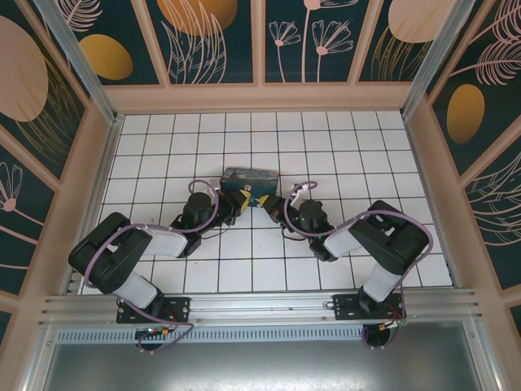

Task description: Unlock the padlock with the key

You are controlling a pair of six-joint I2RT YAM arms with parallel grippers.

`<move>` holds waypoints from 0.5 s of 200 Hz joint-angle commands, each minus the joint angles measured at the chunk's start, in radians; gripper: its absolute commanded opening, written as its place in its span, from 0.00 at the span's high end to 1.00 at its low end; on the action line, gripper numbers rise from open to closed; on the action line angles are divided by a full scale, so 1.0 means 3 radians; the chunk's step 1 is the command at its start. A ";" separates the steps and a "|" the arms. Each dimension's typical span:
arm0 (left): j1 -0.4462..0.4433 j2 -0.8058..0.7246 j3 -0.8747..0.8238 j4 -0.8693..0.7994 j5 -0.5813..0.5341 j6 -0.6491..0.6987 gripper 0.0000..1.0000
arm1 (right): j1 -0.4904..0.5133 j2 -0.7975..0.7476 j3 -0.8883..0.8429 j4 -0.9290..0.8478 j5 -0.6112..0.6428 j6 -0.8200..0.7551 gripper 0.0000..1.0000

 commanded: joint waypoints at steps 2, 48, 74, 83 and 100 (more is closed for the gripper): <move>-0.0174 -0.0088 0.0069 -0.0177 0.0754 0.0247 1.00 | -0.0093 -0.0218 0.0280 0.0051 -0.0138 -0.0191 1.00; -0.0176 -0.0064 0.0027 -0.0084 0.0694 0.0182 1.00 | -0.0007 -0.0138 0.0278 0.0141 -0.0138 -0.0121 1.00; -0.0177 -0.0082 -0.0007 -0.0022 0.0600 0.0107 1.00 | 0.0168 -0.0058 0.0192 0.0367 0.0019 -0.0002 1.00; -0.0176 -0.0092 -0.0025 0.0003 0.0556 0.0075 1.00 | 0.0226 -0.0037 0.0159 0.0420 0.0089 0.0031 1.00; -0.0176 -0.0107 -0.0046 0.0037 0.0476 0.0018 1.00 | 0.0321 -0.0007 0.0084 0.0495 0.0236 0.0080 1.00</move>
